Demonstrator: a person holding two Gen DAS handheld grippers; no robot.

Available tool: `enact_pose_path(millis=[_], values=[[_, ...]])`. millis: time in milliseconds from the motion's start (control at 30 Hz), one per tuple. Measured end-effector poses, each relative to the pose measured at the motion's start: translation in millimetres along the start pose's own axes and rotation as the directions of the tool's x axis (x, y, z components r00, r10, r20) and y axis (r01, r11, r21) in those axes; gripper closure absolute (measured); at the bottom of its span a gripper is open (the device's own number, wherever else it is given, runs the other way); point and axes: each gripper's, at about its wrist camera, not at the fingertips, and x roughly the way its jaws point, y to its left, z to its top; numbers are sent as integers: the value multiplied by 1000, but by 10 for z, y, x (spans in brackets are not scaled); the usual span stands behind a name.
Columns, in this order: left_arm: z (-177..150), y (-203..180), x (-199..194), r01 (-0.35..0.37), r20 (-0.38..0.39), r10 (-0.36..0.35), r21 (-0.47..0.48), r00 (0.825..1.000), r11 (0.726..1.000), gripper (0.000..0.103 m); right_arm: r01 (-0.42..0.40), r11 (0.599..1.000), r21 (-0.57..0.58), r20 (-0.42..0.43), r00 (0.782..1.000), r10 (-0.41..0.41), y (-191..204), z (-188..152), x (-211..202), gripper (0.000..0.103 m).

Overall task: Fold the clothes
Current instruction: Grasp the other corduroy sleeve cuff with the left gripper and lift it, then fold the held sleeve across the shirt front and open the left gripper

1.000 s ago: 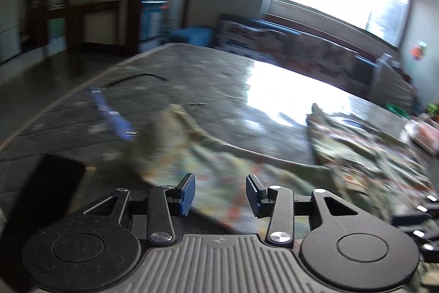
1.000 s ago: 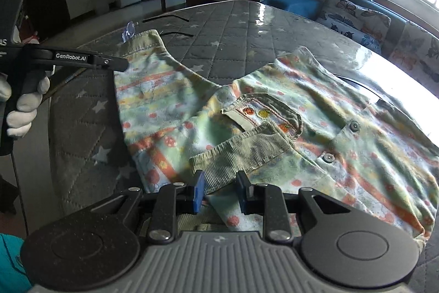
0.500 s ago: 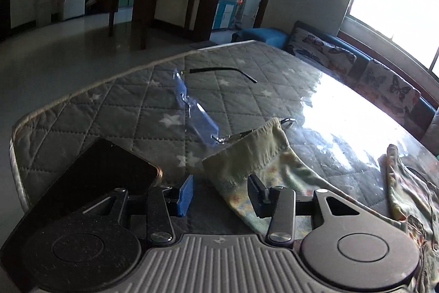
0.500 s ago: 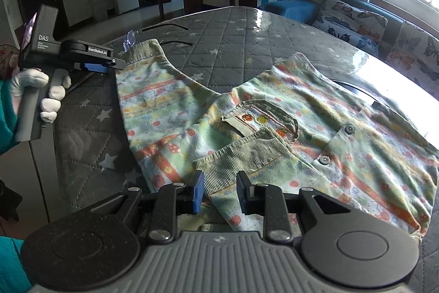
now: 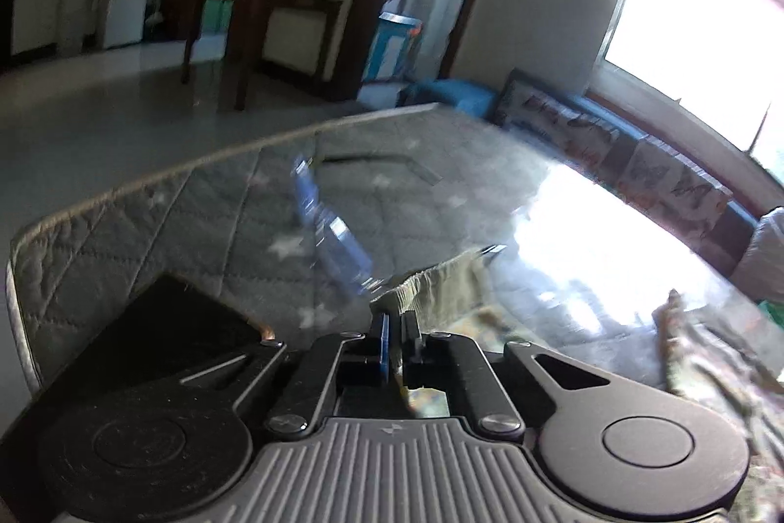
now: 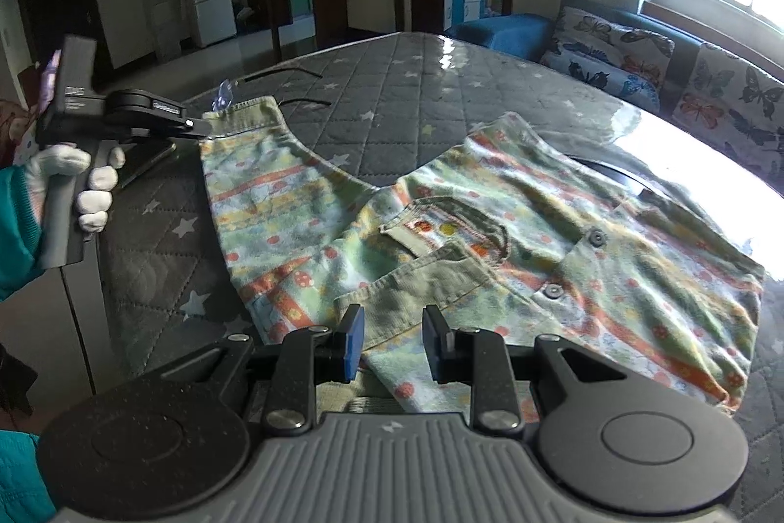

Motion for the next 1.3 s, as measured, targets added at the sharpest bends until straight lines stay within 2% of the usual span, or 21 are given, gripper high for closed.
enact_pose_path(millis=[133,267,333,467,633,700,933,1033,1067,1133,1300], values=[[82,-298,-300,130,53,-133,62,990,990,99,15,999,32,21,1000,-15,-93,-18,-92,78],[97,-722,-598,288,67,-301,155,951,945,99,35,997,74,44,998,-39,-216,-66,-208,78],[71,-942,-722,366,55,-383,197,922,909,99,54,994,98,60,996,-60,-297,-108,-294,78],[-59,-1392,-888,513,-9,-528,252,849,821,100,84,985,151,84,992,-98,-457,-210,-451,78],[-278,-1848,-973,636,-83,-641,274,763,721,100,129,964,231,96,983,-154,-688,-374,-634,78],[-376,-2012,-954,670,-120,-666,268,736,692,100,145,954,262,96,980,-175,-769,-442,-699,78],[-798,-2378,-803,746,-268,-697,284,665,602,100,191,920,342,82,969,-232,-978,-641,-827,78],[-958,-2478,-740,763,-326,-691,305,646,570,100,202,909,364,77,966,-245,-1028,-683,-836,78],[-999,-2491,-713,765,-340,-685,313,644,563,100,205,905,373,75,965,-250,-1051,-692,-835,78],[-1088,-2521,-655,767,-368,-673,309,641,562,100,212,899,383,75,963,-259,-1078,-697,-829,78],[-1221,-2599,-575,790,-415,-673,300,612,534,99,223,881,417,78,957,-279,-1150,-681,-812,78]])
